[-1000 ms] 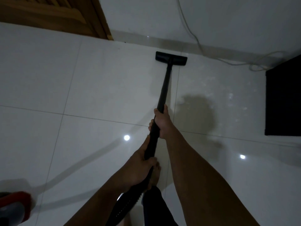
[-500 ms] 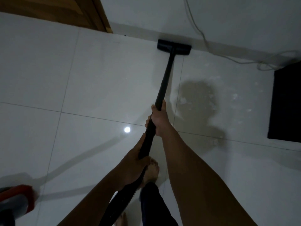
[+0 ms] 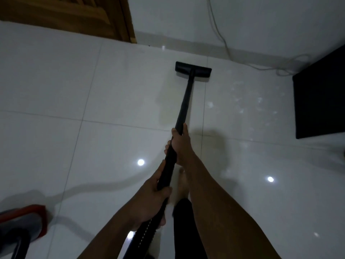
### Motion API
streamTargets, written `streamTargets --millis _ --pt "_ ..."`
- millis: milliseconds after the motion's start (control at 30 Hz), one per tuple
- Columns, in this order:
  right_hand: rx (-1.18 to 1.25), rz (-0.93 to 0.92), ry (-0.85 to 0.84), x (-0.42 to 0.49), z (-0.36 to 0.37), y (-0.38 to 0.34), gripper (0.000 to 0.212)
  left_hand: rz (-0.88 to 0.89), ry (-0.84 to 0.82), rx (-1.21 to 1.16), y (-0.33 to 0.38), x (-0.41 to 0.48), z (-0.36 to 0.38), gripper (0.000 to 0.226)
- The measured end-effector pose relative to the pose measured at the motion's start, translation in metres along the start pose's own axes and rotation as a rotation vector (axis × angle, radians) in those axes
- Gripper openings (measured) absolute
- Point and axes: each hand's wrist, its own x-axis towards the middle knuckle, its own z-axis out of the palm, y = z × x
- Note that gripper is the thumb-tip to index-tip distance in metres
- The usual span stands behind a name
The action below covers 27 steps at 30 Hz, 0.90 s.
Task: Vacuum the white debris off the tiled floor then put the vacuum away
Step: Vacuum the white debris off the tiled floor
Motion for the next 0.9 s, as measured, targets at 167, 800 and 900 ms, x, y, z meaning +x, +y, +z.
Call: streamTargets --millis 167,800,900 --pt "0.014 -0.001 0.01 -0.076 -0.007 0.069 0.062 0.023 0.001 0.077 -0.064 -0.075 0.01 0.078" --pt "0.094 0.057 0.026 -0.248 -0.15 0.276 0.064 0.031 -0.038 0.247 -0.246 -0.243 0.158 0.078" --pt "0.124 0.065 0.029 -0.283 -0.181 0.316 0.065 0.037 -0.051 0.263 -0.281 -0.274 0.188 0.079"
